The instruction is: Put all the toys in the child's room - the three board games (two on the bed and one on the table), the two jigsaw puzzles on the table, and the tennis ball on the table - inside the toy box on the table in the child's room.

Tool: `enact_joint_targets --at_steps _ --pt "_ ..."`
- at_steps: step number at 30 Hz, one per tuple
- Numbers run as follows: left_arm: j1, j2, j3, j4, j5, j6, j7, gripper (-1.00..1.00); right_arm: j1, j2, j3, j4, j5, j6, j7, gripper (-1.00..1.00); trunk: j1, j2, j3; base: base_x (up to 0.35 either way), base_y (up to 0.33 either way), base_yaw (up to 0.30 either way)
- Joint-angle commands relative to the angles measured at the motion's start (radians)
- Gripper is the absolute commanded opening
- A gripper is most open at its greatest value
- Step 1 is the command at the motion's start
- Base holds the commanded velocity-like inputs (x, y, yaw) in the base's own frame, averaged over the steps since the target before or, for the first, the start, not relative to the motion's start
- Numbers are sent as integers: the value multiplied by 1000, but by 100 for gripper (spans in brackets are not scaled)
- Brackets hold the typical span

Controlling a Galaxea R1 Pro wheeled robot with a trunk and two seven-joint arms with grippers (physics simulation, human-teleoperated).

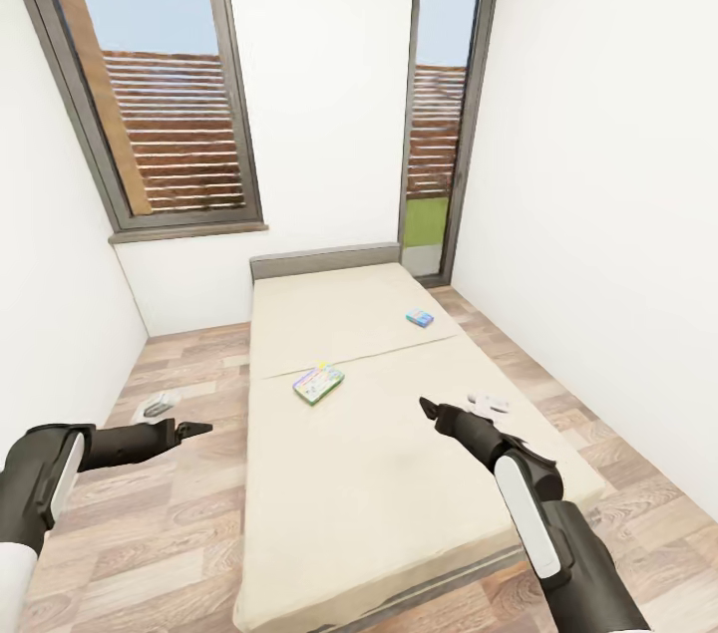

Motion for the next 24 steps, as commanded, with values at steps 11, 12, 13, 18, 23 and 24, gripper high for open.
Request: enact_joint_targets --at_steps 11,12,13,18,23,24 --pt "-1 0 6 0 -7 2 -10 100 -1 3 0 0 -7 4 -5 100 1 -2 -2 142 257 0" --pt "-1 0 6 0 -6 1 -11 100 -1 3 0 0 -7 4 -5 100 1 -2 -2 231 141 0" --pt "-1 0 7 0 -6 0 -11 100 -1 3 0 0 -7 4 -5 100 1 -2 -2 224 113 0" --pt "-1 0 8 0 -4 -4 -16 100 -1 3 0 1 -8 4 -5 100 1 -2 -2 118 51 0" --pt "-1 0 5 0 -3 -5 -17 100 -1 3 0 1 -8 4 -5 100 1 -2 -2 22 16 -4" --pt "-1 0 4 0 -3 -5 -17 100 -1 3 0 1 -8 4 -5 100 1 -2 -2 -34 41 -52"
